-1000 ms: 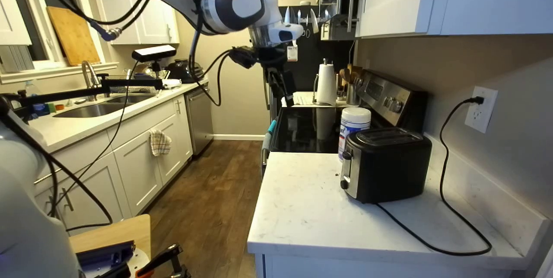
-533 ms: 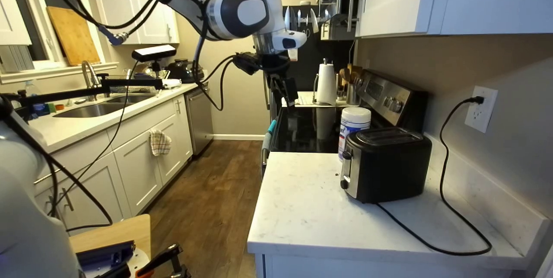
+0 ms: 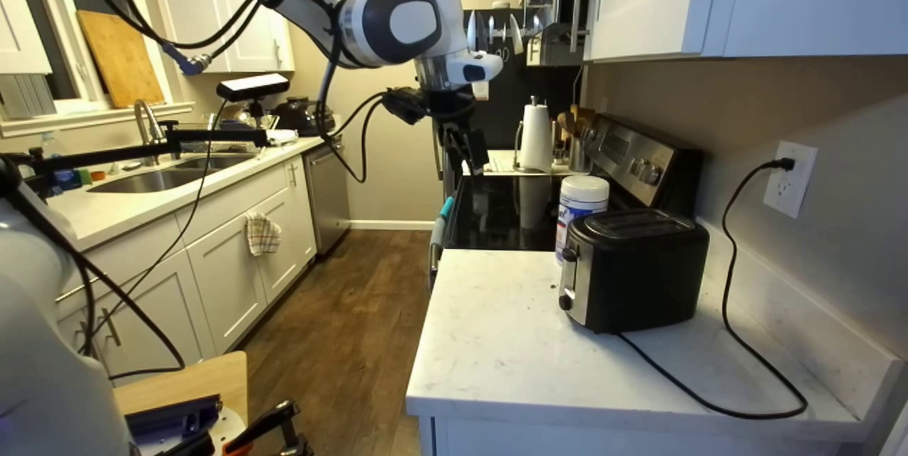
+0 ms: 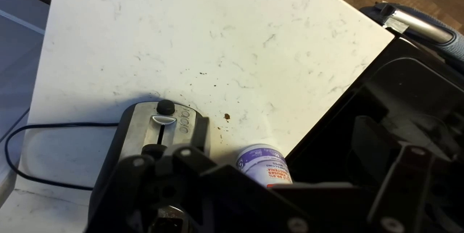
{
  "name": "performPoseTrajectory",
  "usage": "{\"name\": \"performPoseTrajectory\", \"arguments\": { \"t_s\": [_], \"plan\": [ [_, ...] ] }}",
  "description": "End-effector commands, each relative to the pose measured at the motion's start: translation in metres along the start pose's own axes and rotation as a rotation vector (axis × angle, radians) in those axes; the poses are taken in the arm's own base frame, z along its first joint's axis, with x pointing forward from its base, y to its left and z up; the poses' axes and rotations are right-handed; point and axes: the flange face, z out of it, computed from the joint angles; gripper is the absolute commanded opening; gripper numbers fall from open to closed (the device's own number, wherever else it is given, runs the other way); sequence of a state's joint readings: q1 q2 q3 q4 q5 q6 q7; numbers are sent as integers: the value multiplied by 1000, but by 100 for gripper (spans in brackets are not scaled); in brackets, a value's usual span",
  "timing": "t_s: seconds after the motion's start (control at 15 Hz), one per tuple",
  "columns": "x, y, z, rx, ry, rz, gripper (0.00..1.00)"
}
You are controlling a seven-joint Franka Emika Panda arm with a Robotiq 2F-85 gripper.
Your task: Push down the switch of the toaster
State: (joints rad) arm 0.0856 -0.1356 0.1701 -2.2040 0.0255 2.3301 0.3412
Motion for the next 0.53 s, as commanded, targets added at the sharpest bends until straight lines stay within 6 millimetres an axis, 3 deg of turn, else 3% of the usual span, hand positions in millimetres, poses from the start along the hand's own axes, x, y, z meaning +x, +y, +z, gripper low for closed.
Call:
{"name": "performPoseTrajectory", "arguments": {
  "t_s": [0.0,0.2,0.27,0.33,0.47],
  "plan": [
    [-2,-2,11,-8,13,18,100],
    [2,1,23,-13,11,38,100],
    [4,3,28,-10,14,48,75],
    [7,5,34,-13,13,61,74],
    [12,10,44,-18,11,86,60]
  ]
}}
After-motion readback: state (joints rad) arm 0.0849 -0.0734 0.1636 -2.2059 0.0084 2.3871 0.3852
